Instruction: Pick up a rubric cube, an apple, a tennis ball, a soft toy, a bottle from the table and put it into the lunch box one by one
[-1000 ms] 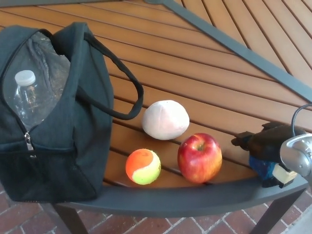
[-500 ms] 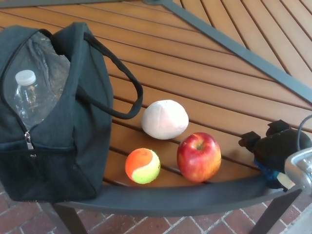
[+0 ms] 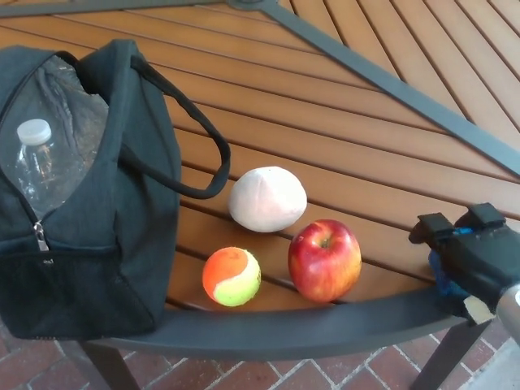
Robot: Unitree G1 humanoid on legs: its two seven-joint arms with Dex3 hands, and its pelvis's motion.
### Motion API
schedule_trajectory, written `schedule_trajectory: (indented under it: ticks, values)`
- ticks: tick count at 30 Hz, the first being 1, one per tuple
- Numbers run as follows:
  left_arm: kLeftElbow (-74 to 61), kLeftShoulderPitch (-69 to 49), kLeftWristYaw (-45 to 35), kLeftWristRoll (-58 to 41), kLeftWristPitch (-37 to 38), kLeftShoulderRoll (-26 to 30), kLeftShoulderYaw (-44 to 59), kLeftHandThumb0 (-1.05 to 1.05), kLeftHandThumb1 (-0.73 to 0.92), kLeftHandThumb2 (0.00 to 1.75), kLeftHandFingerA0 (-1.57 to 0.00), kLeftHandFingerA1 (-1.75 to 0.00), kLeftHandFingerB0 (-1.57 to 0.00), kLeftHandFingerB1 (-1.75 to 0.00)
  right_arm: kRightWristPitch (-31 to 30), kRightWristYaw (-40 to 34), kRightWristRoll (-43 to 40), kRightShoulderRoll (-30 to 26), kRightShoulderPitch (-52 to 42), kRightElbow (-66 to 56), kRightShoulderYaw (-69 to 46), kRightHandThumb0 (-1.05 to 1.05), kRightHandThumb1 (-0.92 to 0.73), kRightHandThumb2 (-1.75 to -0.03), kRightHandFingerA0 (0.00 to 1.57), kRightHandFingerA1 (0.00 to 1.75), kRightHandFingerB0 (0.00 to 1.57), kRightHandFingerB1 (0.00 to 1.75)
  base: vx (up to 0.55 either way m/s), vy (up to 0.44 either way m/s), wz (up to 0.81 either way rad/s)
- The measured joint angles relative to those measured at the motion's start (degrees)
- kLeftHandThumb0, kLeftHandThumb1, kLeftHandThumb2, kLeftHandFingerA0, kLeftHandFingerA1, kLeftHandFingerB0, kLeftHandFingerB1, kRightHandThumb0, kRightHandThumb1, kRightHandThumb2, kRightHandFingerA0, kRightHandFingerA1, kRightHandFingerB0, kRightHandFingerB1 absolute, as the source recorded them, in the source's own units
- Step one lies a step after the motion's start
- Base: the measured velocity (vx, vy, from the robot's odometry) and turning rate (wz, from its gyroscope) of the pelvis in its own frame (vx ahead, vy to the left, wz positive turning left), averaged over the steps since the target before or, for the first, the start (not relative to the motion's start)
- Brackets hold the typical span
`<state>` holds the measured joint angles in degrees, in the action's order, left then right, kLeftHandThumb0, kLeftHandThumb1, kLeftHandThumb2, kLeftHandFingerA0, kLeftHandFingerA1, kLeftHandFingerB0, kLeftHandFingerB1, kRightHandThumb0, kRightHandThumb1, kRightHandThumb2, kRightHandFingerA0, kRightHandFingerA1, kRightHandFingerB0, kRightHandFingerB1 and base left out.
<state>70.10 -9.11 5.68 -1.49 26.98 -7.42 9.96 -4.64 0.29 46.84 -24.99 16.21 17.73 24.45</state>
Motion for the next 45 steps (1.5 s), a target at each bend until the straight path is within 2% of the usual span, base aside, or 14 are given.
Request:
schedule_trajectory:
  ticks: [2, 3, 5, 6, 7, 19, 20, 21, 22, 36, 37, 39, 40, 45]
  values:
    - [0.0, 0.0, 0.0, 0.0, 0.0, 0.1, -0.1, -0.11, 0.61, 0.86, -1.06, -1.03, -0.97, -1.00, 1.2, -2.8, -1.6, 2.7, -1.9, -0.3, -2.7, -0.01, -0.51, -1.04, 0.57, 0.63, 1.04, 1.00, 0.00, 0.000, 0.00]
    - [0.0, 0.0, 0.0, 0.0, 0.0, 0.1, -0.1, -0.12, 0.63, 0.84, -1.05, -1.02, -0.96, -1.00, 2.4, -4.3, -2.8, 4.2, -2.9, -0.6, -4.2, -0.04, -0.51, -1.18, 0.88, 1.56, 0.95, 1.48, 0.00, 0.000, 0.00]
    - [0.1, 0.0, 0.0, 0.1, 0.0, 0.2, -0.2, -0.12, 0.63, 0.84, -1.05, -1.02, -0.96, -1.00, 3.7, -5.5, -3.9, 5.4, -3.7, -0.7, -5.5, -0.04, -0.51, -1.18, 0.88, 1.56, 0.95, 1.48, 0.00, 0.000, 0.00]
    - [0.1, 0.0, 0.0, 0.1, 0.1, 0.4, -0.2, -0.10, 0.60, 0.87, -1.06, -1.02, -0.96, -1.00, 4.7, -6.3, -4.7, 6.2, -4.3, -0.7, -6.2, 0.04, -0.47, -1.44, 1.02, 1.66, 1.00, 1.56, 0.00, 0.000, 0.00]
    - [0.1, -0.1, 0.0, 0.2, 0.2, 0.5, -0.4, -0.10, 0.61, 0.87, -1.04, -1.03, -0.96, -1.00, 6.2, -7.6, -5.9, 7.2, -5.0, -0.5, -7.3, -0.07, -0.49, -1.31, 0.90, 1.71, 0.88, 1.64, 0.00, 0.000, 0.00]
    - [0.3, -0.3, 0.1, 0.3, 0.6, 0.7, -0.8, -0.11, 0.63, 0.86, -1.03, -1.06, -0.96, -1.01, 19.1, -19.9, -9.6, 10.6, -8.4, 5.7, -11.8, -0.02, -0.50, -1.20, 0.77, 1.75, 0.76, 1.73, 0.00, 0.000, 0.00]
    - [0.3, -0.3, 0.1, 0.3, 0.6, 0.7, -0.8, -0.11, 0.62, 0.86, -1.04, -1.05, -0.94, -1.02, 20.1, -20.8, -9.9, 10.8, -8.6, 6.1, -12.0, 0.02, -0.47, -1.19, 1.08, 1.41, 1.09, 1.39, 0.00, 0.000, 0.00]
    - [0.3, -0.3, 0.1, 0.3, 0.7, 0.8, -0.9, -0.11, 0.62, 0.86, -1.04, -1.05, -0.94, -1.02, 21.7, -22.3, -10.4, 11.2, -8.9, 6.9, -12.2, 0.02, -0.47, -1.19, 1.08, 1.41, 1.09, 1.39, 0.00, 0.000, 0.00]
    - [0.3, -0.3, 0.1, 0.3, 0.8, 0.8, -1.0, -0.11, 0.62, 0.86, -1.04, -1.05, -0.95, -1.02, 22.6, -22.9, -10.7, 11.3, -9.0, 7.1, -12.4, 0.02, -0.43, -1.30, 0.79, 1.75, 0.78, 1.68, 0.00, 0.000, 0.00]
    - [0.5, -0.6, 0.7, 0.6, 2.0, 1.0, -2.0, -0.10, 0.61, 0.89, -1.07, -1.02, -0.97, -1.00, 33.2, -26.8, -16.0, 13.5, -9.3, 12.0, -13.8, -0.01, -0.40, -1.40, 0.85, 1.69, 0.86, 1.61, 0.00, 0.000, 0.00]
    - [0.5, -0.6, 0.7, 0.5, 2.0, 1.0, -1.9, -0.09, 0.62, 0.90, -1.06, -1.04, -0.98, -1.01, 33.4, -26.8, -16.3, 13.6, -9.3, 12.1, -14.0, -0.02, -0.38, -1.34, 1.12, 1.58, 1.04, 1.50, 0.00, 0.000, 0.00]
    - [0.6, -0.6, 0.6, 0.5, 2.0, 1.0, -1.6, -0.09, 0.62, 0.90, -1.06, -1.04, -0.98, -1.01, 33.6, -26.6, -17.5, 14.5, -9.2, 12.2, -14.8, -0.02, -0.38, -1.34, 1.12, 1.58, 1.04, 1.50, 0.00, 0.000, 0.00]
    - [0.6, -0.6, 0.6, 0.4, 2.0, 1.0, -1.5, -0.10, 0.64, 0.88, -1.08, -1.03, -0.97, -1.03, 33.5, -26.5, -18.0, 14.9, -9.1, 12.2, -15.0, -0.03, -0.37, -1.45, 0.91, 1.61, 0.90, 1.56, 0.00, 0.000, 0.00]
    - [0.6, -0.4, 0.7, 0.3, 2.0, 1.0, -1.1, -0.11, 0.64, 0.82, -1.05, -1.02, -0.94, -1.01, 33.1, -25.1, -20.4, 17.8, -9.1, 10.6, -15.8, -0.01, -0.43, -1.36, 0.94, 1.56, 0.92, 1.47, 0.00, 0.000, 0.00]
